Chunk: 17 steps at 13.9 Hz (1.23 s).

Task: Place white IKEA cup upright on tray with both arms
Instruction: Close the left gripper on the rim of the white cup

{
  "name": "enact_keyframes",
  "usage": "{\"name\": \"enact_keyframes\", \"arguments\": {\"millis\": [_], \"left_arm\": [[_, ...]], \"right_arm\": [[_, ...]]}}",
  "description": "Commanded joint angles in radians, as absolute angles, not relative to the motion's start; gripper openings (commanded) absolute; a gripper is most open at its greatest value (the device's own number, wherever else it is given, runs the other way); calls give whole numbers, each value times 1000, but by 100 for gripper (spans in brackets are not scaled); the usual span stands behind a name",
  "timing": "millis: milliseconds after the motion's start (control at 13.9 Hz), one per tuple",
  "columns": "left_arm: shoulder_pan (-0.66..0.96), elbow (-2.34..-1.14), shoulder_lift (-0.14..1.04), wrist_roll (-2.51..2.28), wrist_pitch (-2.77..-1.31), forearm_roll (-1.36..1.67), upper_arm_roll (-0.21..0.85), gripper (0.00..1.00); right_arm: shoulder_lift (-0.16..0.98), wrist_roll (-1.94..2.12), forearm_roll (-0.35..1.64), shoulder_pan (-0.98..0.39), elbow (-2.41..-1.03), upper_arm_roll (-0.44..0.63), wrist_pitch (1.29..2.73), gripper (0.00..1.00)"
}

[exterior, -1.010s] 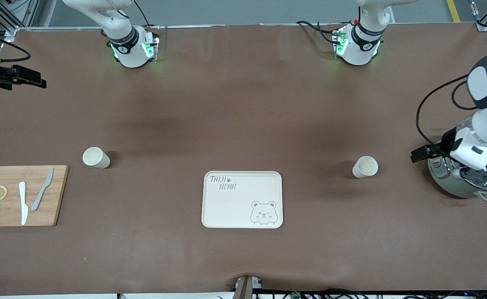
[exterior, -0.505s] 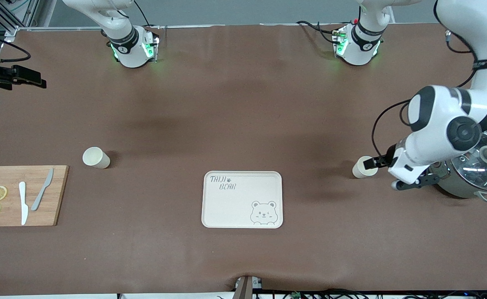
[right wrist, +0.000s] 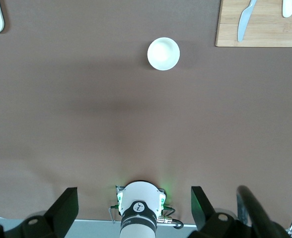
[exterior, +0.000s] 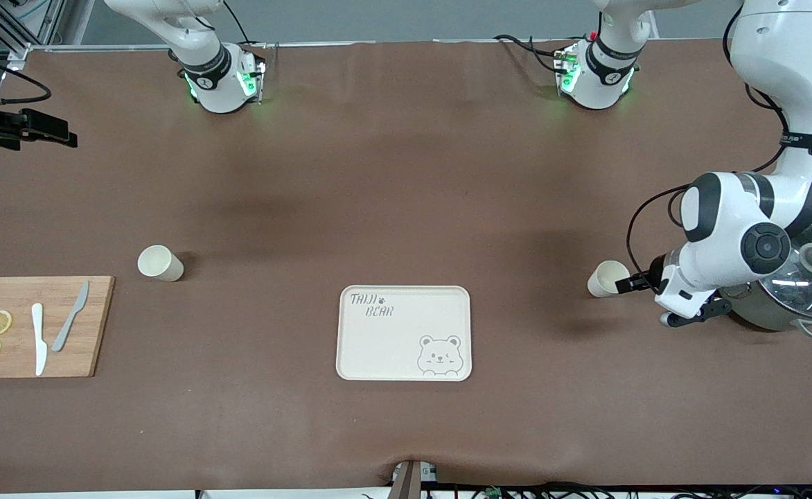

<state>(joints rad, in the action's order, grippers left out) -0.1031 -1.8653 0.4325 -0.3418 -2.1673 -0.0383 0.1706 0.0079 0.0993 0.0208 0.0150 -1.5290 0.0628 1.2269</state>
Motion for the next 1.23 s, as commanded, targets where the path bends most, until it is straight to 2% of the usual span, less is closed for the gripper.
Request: {"name": "enact_keyframes", "arguments": {"millis": [0, 216, 433, 505, 577, 649, 793, 865, 1154], "left_arm": [[-100, -1913, 422, -365, -2192, -67, 176, 81], [-106, -1956, 414, -371, -2200, -67, 175, 78], [-132, -2000, 407, -371, -2262, -69, 176, 71], [-132, -2003, 411, -371, -2278, -69, 178, 66], [-130, -2005, 413, -371, -2292, -68, 178, 56], [-129, -2014, 411, -374, -2296, -67, 179, 32], [-129, -2020, 413, -376, -2305, -67, 179, 6], [-129, -2019, 416, -377, -2310, -57, 179, 0], [-124, -2013, 407, -376, -2306, -55, 186, 0]], "right_arm": [[6, 87, 26, 28, -1528, 54, 1220, 100], [8, 87, 26, 28, -1529, 54, 1218, 100], [6, 87, 26, 28, -1529, 54, 1218, 100], [8, 87, 26, 28, -1529, 54, 1218, 100], [6, 87, 26, 28, -1531, 55, 1218, 100], [6, 87, 26, 28, -1531, 55, 1219, 100], [8, 87, 26, 29, -1531, 54, 1219, 100], [8, 87, 26, 29, -1532, 55, 1220, 100], [8, 87, 26, 29, -1534, 55, 1220, 100]]}}
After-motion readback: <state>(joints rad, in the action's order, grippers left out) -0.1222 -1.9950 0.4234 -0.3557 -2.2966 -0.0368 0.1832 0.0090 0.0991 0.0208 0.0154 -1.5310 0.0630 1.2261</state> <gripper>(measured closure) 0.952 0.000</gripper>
